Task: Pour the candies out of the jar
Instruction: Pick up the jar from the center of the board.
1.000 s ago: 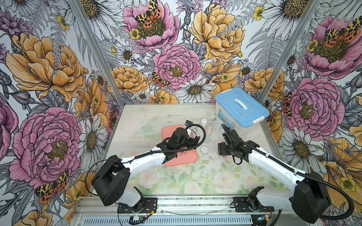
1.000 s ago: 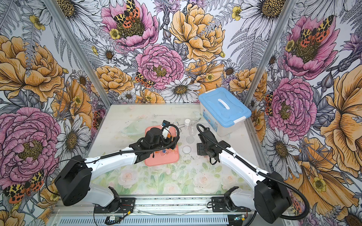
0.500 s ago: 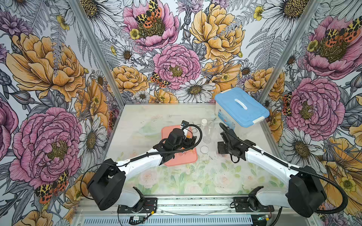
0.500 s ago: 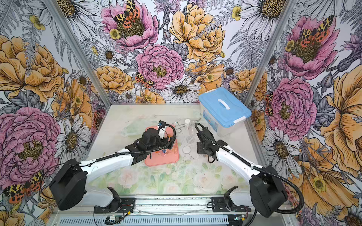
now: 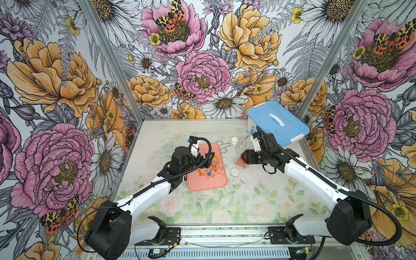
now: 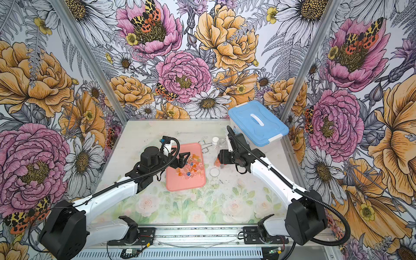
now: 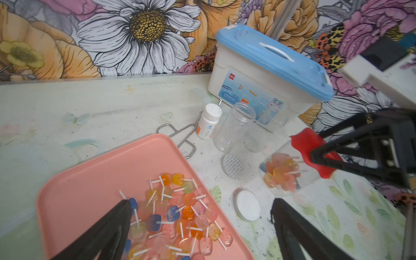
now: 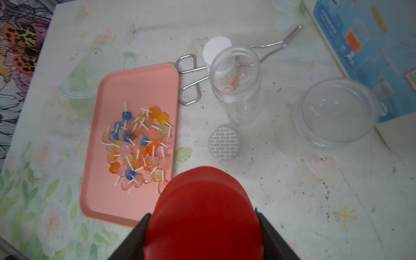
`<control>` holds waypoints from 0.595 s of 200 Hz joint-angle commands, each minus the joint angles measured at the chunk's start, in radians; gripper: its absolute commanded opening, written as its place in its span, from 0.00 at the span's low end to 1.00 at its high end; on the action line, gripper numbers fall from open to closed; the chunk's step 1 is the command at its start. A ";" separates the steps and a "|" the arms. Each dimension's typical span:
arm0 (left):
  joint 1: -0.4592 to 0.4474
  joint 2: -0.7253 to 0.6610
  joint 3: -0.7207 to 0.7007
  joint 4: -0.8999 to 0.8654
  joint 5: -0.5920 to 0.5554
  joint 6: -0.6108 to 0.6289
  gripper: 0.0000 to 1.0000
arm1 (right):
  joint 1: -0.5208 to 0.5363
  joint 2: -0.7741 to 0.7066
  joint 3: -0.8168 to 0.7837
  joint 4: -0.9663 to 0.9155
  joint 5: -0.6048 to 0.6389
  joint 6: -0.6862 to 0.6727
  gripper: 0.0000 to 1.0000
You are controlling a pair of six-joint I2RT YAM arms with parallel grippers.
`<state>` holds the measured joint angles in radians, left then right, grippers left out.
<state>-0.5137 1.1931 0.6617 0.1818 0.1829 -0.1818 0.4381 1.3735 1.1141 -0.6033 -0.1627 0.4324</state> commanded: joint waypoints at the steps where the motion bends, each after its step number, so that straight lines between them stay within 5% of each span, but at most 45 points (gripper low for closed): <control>1: 0.001 -0.039 -0.008 0.030 0.153 0.076 0.99 | -0.002 0.057 0.117 -0.020 -0.204 -0.033 0.43; 43: -0.011 -0.025 0.005 0.039 0.254 0.120 0.99 | 0.005 0.140 0.270 -0.027 -0.363 -0.018 0.41; 119: -0.112 0.085 0.108 -0.013 0.222 0.274 0.99 | 0.051 0.150 0.342 -0.096 -0.480 -0.025 0.40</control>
<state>-0.6147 1.2484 0.7158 0.1802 0.3805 0.0208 0.4759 1.5330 1.4235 -0.6731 -0.5766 0.4183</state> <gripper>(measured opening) 0.987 0.652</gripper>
